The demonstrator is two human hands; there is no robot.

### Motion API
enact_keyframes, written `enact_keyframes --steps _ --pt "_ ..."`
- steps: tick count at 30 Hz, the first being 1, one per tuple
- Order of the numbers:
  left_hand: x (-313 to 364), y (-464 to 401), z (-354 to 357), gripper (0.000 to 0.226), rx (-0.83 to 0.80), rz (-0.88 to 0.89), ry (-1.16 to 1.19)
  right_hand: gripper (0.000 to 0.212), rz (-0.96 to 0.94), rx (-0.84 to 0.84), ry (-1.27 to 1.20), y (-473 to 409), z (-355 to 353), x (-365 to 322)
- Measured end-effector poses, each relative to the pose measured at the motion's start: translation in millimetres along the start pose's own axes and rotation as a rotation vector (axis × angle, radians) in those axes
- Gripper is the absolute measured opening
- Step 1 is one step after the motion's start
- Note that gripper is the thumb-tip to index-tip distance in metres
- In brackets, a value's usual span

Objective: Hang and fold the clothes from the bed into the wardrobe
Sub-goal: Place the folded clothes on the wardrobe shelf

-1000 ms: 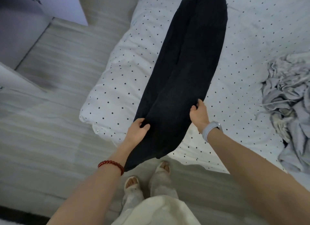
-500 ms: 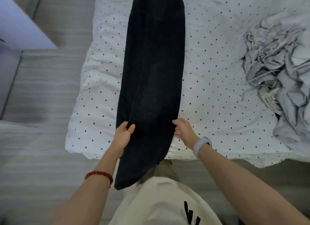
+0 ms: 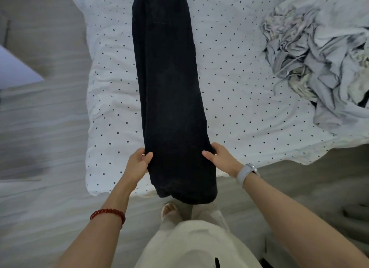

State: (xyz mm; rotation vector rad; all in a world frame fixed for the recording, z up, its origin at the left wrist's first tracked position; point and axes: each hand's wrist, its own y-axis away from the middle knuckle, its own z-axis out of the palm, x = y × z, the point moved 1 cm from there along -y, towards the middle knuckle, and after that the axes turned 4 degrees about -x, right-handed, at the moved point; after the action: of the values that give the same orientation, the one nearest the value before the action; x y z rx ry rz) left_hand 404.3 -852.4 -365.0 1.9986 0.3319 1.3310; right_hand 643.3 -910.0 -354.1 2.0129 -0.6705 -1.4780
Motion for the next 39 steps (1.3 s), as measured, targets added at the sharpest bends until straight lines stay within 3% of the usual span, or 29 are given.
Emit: enact_keyframes --steps 5,8,11,16,18,20,23,25,29,34,36,39 --pt "-12.4 -22.9 17.1 0.019 0.179 0.008 -0.444 0.027 0.136 0.126 0.083 -22.6 18.1 18.7" --pt "-17.6 -22.1 16.4 0.024 0.243 0.016 -0.48 0.026 0.151 0.118 0.149 -29.1 17.0 19.3" --pt "-27.0 -17.3 14.9 0.017 0.195 -0.043 -0.511 0.025 0.159 0.108 0.203 -27.1 18.4 21.0" --pt "5.1 -23.7 9.8 0.025 0.127 -0.061 -0.341 0.03 0.152 0.212 -0.077 -34.2 13.0 -2.7" --pt "28.7 -31.1 5.5 0.018 0.116 -0.05 -0.243 0.033 0.134 0.249 -0.174 -45.3 5.1 -25.2" --pt "51.3 -43.5 1.2 0.012 0.122 -0.02 -0.161 0.034 0.113 0.266 -0.187 -60.5 -3.3 -49.4" --pt "81.9 -71.1 -4.0 0.036 0.155 -0.001 -0.089 0.03 0.072 0.273 -0.207 -84.8 -17.2 -79.7" --pt "102.2 -95.3 -6.9 0.04 0.171 0.011 -0.028 0.028 0.036 0.267 -0.25 -108.1 -28.9 -97.8" --pt "148.1 -134.2 -12.4 0.021 0.173 0.033 0.109 0.023 -0.014 0.274 -0.29 -151.4 -53.6 -133.2" --pt "204.3 -197.3 -23.9 0.027 0.284 0.098 0.092 0.037 -0.047 0.291 -0.408 -201.0 -83.6 -197.4" --pt "204.9 -209.7 -33.1 0.028 0.379 0.108 0.092 0.041 -0.138 0.36 -0.314 -207.1 -90.7 -205.8" --pt "188.1 -212.9 -45.8 0.026 0.422 0.047 0.023 0.04 -0.235 0.431 0.066 -204.3 -87.1 -186.6"
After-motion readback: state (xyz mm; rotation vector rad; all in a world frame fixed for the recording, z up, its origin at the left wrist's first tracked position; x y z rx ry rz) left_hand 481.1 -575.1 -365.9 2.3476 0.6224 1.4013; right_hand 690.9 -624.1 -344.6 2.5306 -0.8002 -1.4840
